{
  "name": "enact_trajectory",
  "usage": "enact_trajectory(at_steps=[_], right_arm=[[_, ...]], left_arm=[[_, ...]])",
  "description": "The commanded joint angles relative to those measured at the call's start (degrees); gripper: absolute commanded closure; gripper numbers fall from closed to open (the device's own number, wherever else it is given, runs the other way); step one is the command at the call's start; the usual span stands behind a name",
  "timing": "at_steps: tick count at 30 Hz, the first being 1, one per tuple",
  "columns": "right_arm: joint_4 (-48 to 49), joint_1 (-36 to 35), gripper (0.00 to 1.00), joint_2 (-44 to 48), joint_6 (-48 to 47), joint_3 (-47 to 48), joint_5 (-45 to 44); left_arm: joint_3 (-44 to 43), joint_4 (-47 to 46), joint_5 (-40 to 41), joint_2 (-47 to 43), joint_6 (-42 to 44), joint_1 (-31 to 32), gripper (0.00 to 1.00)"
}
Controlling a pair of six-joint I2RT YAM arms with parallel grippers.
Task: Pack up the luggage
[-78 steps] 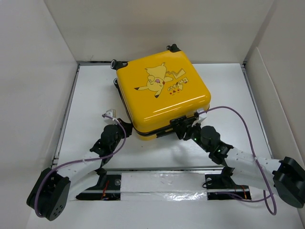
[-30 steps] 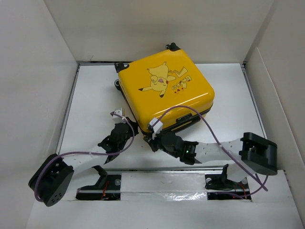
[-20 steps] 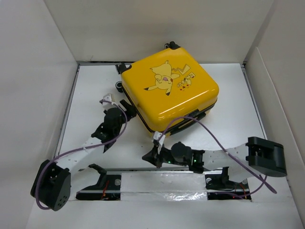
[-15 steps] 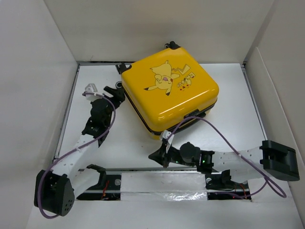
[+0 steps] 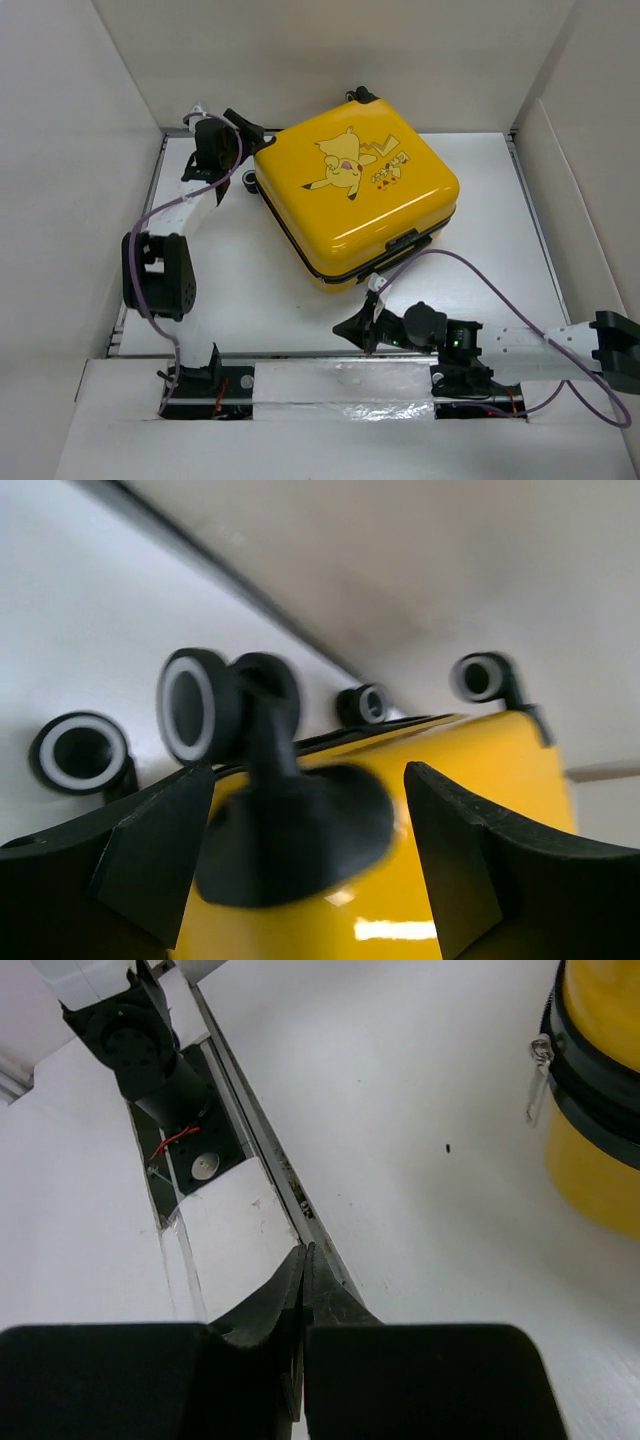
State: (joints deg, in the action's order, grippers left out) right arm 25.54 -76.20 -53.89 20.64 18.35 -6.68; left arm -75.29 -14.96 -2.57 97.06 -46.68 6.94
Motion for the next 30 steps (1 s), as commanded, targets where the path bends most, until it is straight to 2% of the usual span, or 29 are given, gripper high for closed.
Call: enact_trajectory(at_steps=[1,12,16,21,22,24,25,26,27,28,29,30], right_arm=[[-1.0,-0.4,1.0,2.9,1.2,-1.1,-2.7],[-4.1,-0.4,1.0,7.2,2.8,-2.5,-5.5],[-4.1,-0.4,0.88,6.2,3.6,-2.2,-6.8],[-5.8,-0.4,0.64,7.9,3.9,-1.9,-11.1],[-6.5,-0.4,0.55,8.4,3.9,-1.8,-11.7],[-7.4,-0.4,0.45,9.1,3.6,-1.7,-13.0],[-9.3,-0.4,0.36,9.5,3.6,-1.4,-13.4],[-10.6,0.9,0.31,9.5,3.7,-0.9,-14.0],[-11.8,1.6,0.28,9.6,3.9,-0.5,-14.8],[-14.7,2.4,0.26,9.9,4.8,-0.2,-15.0],[-15.7,3.2,0.25,10.2,5.2,-0.2,-15.4],[-16.3,4.8,0.25,10.7,6.1,-0.7,-15.7]], left_arm=[[-7.2,6.9,-7.3,5.0,-0.3,-2.2,0.26],[-14.4,2.4,-12.8,14.6,-4.0,-3.5,0.29],[-18.7,2.1,-14.2,18.4,-5.4,-3.5,0.29],[-19.6,-2.1,-16.9,21.5,-8.2,-3.5,0.34],[-19.0,-5.0,-17.9,21.6,-9.2,-3.5,0.4],[-18.3,-8.8,-19.4,22.0,-10.1,-3.5,0.51],[-17.5,-12.5,-20.7,21.9,-10.4,-3.5,0.63],[-17.2,-14.3,-21.2,21.9,-11.1,-3.5,0.68],[-16.8,-15.7,-21.3,21.9,-11.2,-3.5,0.74],[-16.4,-16.8,-21.5,21.7,-11.2,-3.5,0.9],[-16.0,-18.1,-21.4,21.4,-10.6,-3.5,0.99],[-15.3,-18.3,-21.0,20.1,-10.4,-3.5,1.0]])
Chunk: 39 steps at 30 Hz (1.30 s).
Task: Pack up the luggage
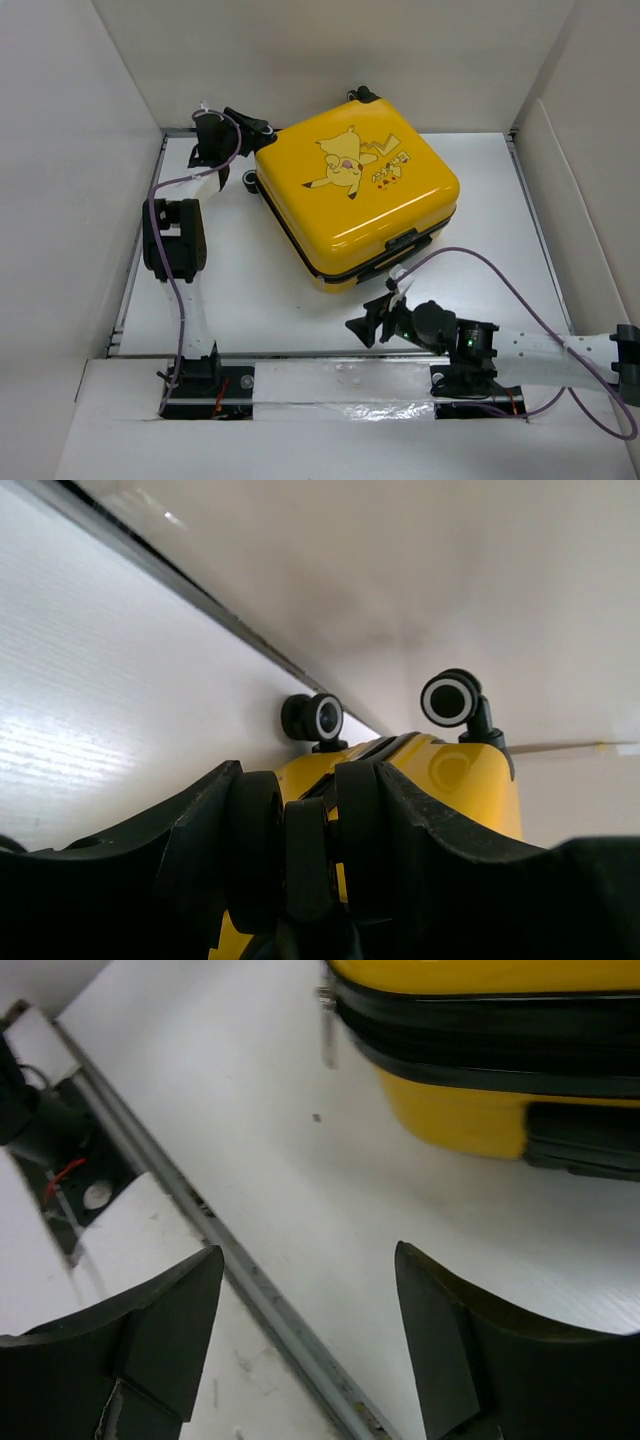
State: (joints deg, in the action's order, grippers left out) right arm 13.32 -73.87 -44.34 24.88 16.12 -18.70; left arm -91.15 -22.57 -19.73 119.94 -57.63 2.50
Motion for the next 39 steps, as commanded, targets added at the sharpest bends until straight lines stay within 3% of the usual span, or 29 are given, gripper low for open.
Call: enact_trajectory(at_steps=[1,6,9,12,13,14,19,24,27,32,36,39], right_arm=[[-5.4,3.5,0.25,1.9,2.5,1.1,-3.8],[-7.4,11.1,0.33,9.9,5.8,-2.8,-2.8],[-4.7,18.6,0.4,11.2,1.3,-3.9,2.5],[-2.1,30.0,0.42,6.7,-2.7,-1.1,8.9],[-1.1,30.0,0.42,5.3,-3.9,-1.1,10.9],[0.2,34.5,0.42,3.9,-4.7,0.1,13.0],[8.3,47.2,0.4,-8.2,-10.3,6.9,28.3],[3.9,53.3,0.45,-16.0,-13.3,20.7,39.5],[3.2,52.6,0.54,-13.2,-13.5,19.6,37.0],[1.5,50.3,0.77,-1.7,-8.0,6.9,29.2],[1.5,47.2,0.82,9.1,-3.4,-1.2,24.2],[0.0,43.7,0.87,12.8,-3.8,-2.7,25.7]], left_arm=[[4.1,-12.5,-1.6,-4.1,0.9,0.3,1.0],[22.9,-22.4,6.4,-17.6,1.7,-1.4,1.0],[36.6,-29.6,10.8,-25.1,-0.3,-1.4,1.0],[51.6,-38.8,13.1,-31.0,-3.2,-1.4,1.0],[54.0,-38.8,13.5,-32.5,-3.2,-1.4,1.0],[56.7,-40.6,14.2,-34.4,-3.3,-1.4,1.0],[70.0,-38.1,18.1,-52.0,-0.4,-0.8,1.0],[75.5,-24.5,21.9,-75.3,3.0,2.9,1.0],[72.7,-16.6,22.8,-81.1,5.0,2.9,1.0],[67.3,-15.0,23.5,-78.0,5.3,2.9,1.0],[67.7,-17.1,22.7,-71.5,3.7,2.9,1.0],[69.2,-18.1,21.3,-70.3,2.6,2.3,1.0]])
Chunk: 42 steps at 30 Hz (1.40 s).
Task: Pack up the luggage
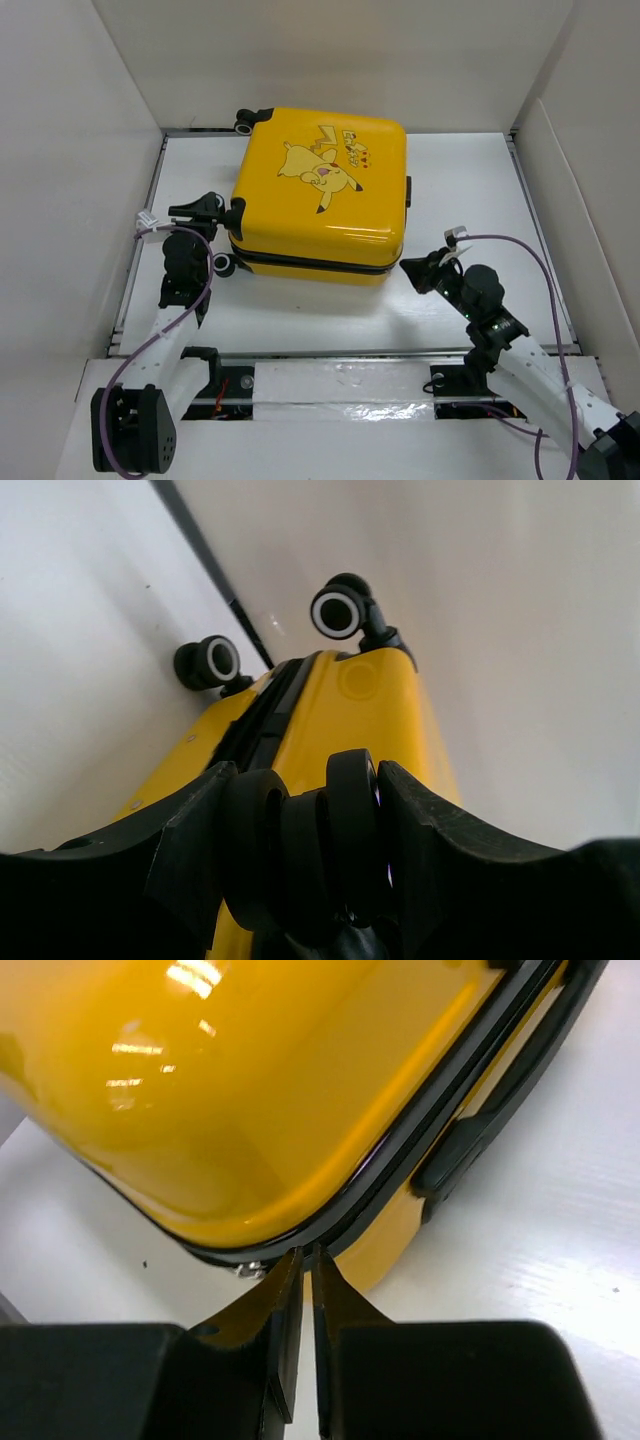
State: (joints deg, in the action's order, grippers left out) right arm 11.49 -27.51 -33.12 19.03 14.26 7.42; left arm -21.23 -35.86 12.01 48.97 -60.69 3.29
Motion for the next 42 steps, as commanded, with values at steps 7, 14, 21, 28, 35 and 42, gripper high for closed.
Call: enact_trajectory(at_steps=[7,14,21,28,35,42], right_arm=[[3.4,-15.5,0.56,-3.8,-0.6,0.0,-9.2],[6.1,-16.0,0.38,-7.4,-1.4,0.9,-16.7],[6.0,-16.0,0.41,-11.1,-0.9,1.8,-16.7],[1.0,-16.0,0.31,-10.2,-0.6,1.7,-15.1],[9.9,-16.0,0.41,-13.2,-3.7,2.5,-13.5],[9.4,-16.0,0.63,-20.3,-5.0,6.7,-12.7]], left_arm=[[0.7,-4.6,-10.7,2.0,5.9,1.5,1.0],[3.0,-4.8,-10.9,0.8,7.6,1.5,1.0],[4.2,-5.3,-11.5,0.3,8.9,1.5,1.0],[4.1,-5.3,-11.0,0.9,9.7,1.5,1.0],[4.0,-6.9,-11.5,2.3,9.8,1.5,1.0],[4.1,-7.1,-11.7,2.4,9.9,1.5,1.0]])
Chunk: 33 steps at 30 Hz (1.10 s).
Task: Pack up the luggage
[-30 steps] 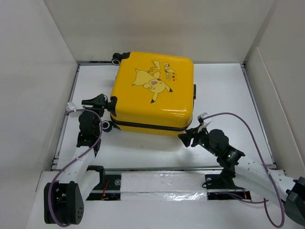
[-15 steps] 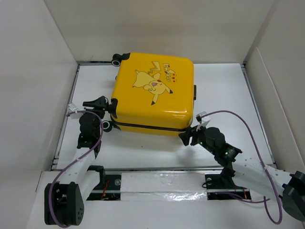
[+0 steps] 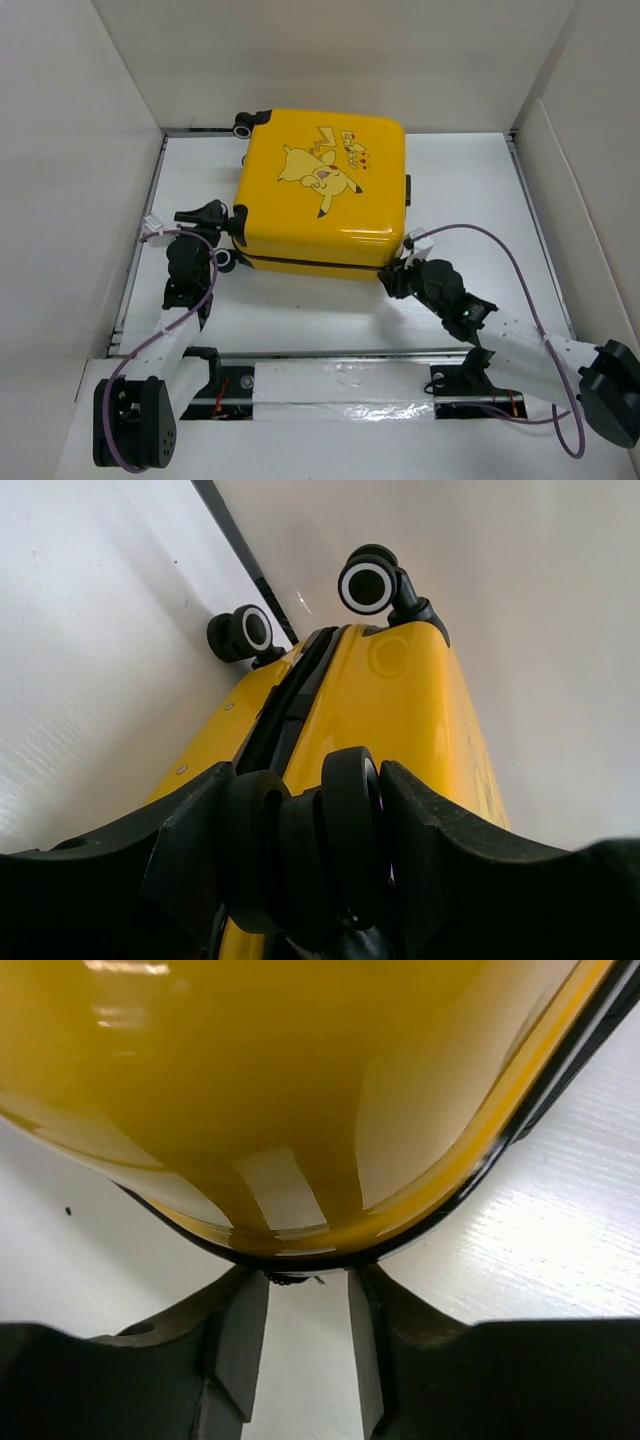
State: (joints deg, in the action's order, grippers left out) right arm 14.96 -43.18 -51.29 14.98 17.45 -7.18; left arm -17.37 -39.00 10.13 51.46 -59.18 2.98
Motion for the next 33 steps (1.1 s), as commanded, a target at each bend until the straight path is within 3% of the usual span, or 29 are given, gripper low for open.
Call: enact_trajectory(at_steps=[1,2,5,10,12,15,18,23,28,33], right_arm=[[6.6,-0.3,0.69,-2.4,-0.1,3.4,1.2],[7.1,-0.3,0.82,-2.6,0.2,3.1,0.9],[9.9,-1.5,1.0,-2.7,2.0,1.7,0.0],[15.3,-8.1,1.0,-7.6,5.4,2.7,-2.2],[17.8,-14.9,1.0,-11.4,5.7,6.0,-4.6],[14.1,-23.6,1.0,-20.8,2.4,16.7,-11.5],[10.8,-26.5,1.0,-26.8,-0.9,23.6,-16.7],[9.8,-24.0,1.0,-21.4,-1.3,20.7,-18.3],[5.2,-13.4,1.0,-6.8,-1.5,13.4,-13.0],[-1.2,-4.0,1.0,3.5,-4.9,13.7,-4.5]], left_arm=[[0.4,-4.1,-9.8,0.0,8.4,1.9,1.0],[0.8,-4.8,-9.8,0.0,8.4,1.9,1.0],[1.1,-6.0,-12.1,0.9,8.6,1.9,1.0],[1.4,-8.3,-12.9,2.7,10.2,4.0,1.0],[1.9,-10.7,-13.2,2.8,11.3,5.7,1.0],[0.2,-8.1,-7.8,2.2,14.3,12.8,1.0],[-0.6,-6.9,-3.7,1.0,15.7,17.9,1.0],[0.4,-4.6,-2.5,-1.6,15.8,17.9,1.0],[2.2,-4.6,-5.0,-3.4,15.1,17.9,1.0],[2.7,-5.8,-5.9,-2.2,14.0,17.9,1.0]])
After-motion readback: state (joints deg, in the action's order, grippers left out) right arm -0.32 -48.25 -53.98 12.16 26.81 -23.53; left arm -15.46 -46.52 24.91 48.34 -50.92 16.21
